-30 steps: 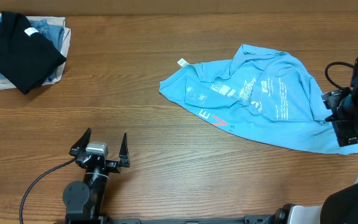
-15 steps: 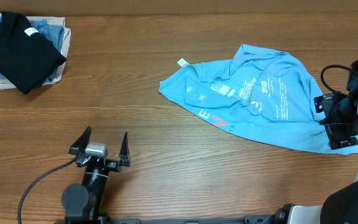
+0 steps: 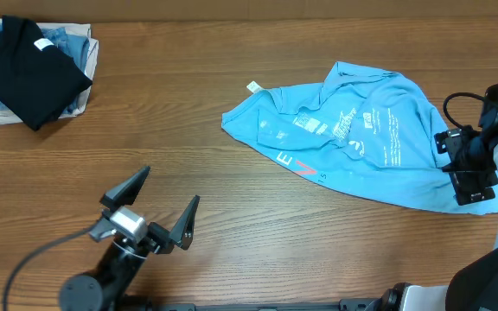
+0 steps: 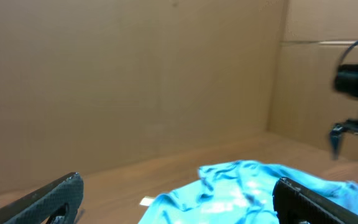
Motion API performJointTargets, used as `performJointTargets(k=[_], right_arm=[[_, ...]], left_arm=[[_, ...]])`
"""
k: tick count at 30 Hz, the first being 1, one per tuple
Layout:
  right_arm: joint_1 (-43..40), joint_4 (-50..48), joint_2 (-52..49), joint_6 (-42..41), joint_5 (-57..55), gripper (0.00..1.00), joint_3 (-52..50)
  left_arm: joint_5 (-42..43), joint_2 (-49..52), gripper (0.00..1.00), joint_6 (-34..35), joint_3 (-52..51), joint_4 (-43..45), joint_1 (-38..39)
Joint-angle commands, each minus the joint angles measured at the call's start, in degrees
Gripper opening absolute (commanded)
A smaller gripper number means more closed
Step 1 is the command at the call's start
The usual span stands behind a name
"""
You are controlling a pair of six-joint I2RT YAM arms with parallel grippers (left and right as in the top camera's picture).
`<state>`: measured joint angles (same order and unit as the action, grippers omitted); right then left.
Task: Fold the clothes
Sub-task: 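Reach the left gripper to the shirt's left side near the collar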
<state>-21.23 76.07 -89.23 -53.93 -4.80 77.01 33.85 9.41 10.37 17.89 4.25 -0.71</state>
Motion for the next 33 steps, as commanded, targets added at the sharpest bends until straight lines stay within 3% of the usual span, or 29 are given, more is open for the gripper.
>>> performJointTargets(k=[1,8,12,13,16,19,23,26,28,33], right_arm=[[0.17,-0.39,-0.15,0.35,0.28,1.00,-0.26],[0.17,-0.35,-0.15,0.42,0.66,1.00,-0.26],[0.17,-0.37,-0.15,1.92,0.61,1.00,-0.26],[0.17,-0.42,-0.15,2.19,0.66,1.00,-0.26],[0.17,-1.01,-0.15,3.17,0.66,1.00,-0.26],[0.17,-1.09,-0.15,3.15,0.66,1.00,-0.26],[0.17,-1.11,-0.15,3.17,0.63,1.00,-0.26],[0.17,-1.09,-0.15,3.17,0.63,1.00,-0.26],[0.17,-1.22,-0.15,3.17,0.66,1.00,-0.26],[0.17,-1.22,-0.15,3.19,0.63,1.00,-0.26]], left_arm=[[10.45,11.43,1.00,-1.57,10.43,-3.17,0.39],[29.42,39.36,1.00,-1.57,34.82,-19.43,1.84],[37.07,49.62,1.00,-0.46,39.69,-18.14,2.08],[38.23,52.87,1.00,2.73,40.17,-13.64,2.71],[35.56,57.20,1.00,8.24,41.77,-10.05,5.14],[21.75,59.01,1.00,7.89,44.61,-13.60,12.35],[-14.56,62.38,1.00,6.80,53.18,-30.49,26.38],[-40.11,67.47,1.00,9.90,59.82,-40.09,35.47],[-45.03,70.44,1.00,10.43,61.86,-40.52,38.53],[-43.25,76.22,1.00,10.45,62.12,-36.65,42.16]])
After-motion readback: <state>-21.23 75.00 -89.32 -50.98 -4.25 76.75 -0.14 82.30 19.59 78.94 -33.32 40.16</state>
